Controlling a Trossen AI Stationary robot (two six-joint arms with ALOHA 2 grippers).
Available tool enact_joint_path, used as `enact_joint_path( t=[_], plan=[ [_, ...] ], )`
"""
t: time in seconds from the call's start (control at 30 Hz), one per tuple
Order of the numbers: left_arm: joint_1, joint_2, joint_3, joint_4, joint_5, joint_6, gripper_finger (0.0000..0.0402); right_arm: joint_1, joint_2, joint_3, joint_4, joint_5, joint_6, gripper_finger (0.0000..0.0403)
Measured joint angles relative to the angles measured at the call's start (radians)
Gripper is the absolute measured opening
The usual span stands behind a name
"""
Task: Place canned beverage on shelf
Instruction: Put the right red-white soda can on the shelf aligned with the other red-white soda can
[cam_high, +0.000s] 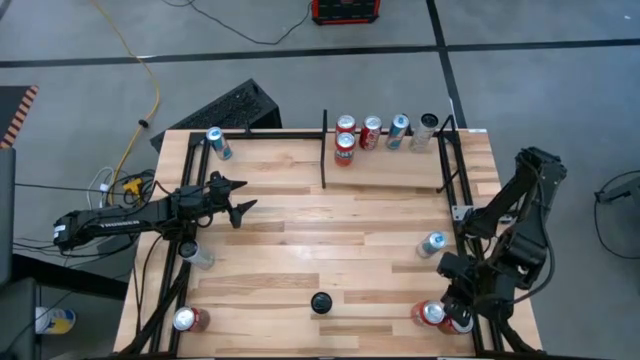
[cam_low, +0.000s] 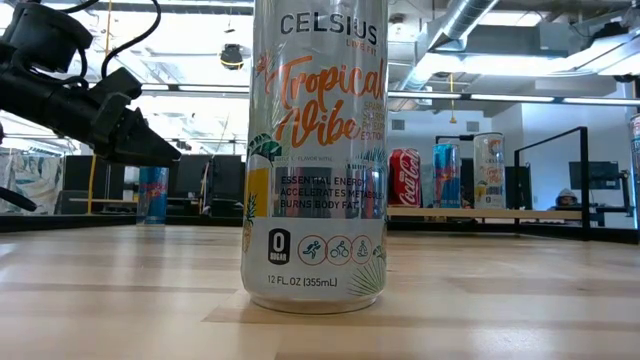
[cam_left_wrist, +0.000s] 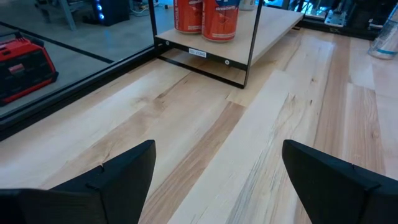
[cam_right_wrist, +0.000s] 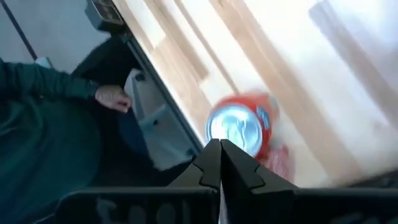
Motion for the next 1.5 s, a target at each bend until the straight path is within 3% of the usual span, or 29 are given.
enact_joint_path(
  t=[0.13, 0.57, 0.77, 1.0, 1.27, 1.5],
  plan=[
    [0.0, 0.0, 0.0, 0.0, 0.0, 0.0, 0.0334, 0.007, 0.025, 0.0, 0.005, 0.005, -0.065, 0.0031],
    [0.0, 0.0, 0.0, 0.0, 0.0, 0.0, 0.0334, 0.019, 0.02, 0.075, 0.001, -0.179, -0.001, 0.0029],
    [0.0, 0.0, 0.0, 0.0, 0.0, 0.0, 0.0334, 0.06, 0.023, 0.112, -0.039, -0.184, 0.133, 0.0029],
    [0.0, 0.0, 0.0, 0.0, 0.0, 0.0, 0.0334, 0.11, 0.024, 0.112, -0.071, -0.271, 0.385, 0.0038],
    [0.0, 0.0, 0.0, 0.0, 0.0, 0.0, 0.0334, 0.136, 0.025, 0.112, -0.17, -0.254, 0.409, 0.01],
    [0.0, 0.0, 0.0, 0.0, 0.0, 0.0, 0.0334, 0.134, 0.025, 0.112, -0.185, -0.235, 0.374, 0.0207]
  ],
)
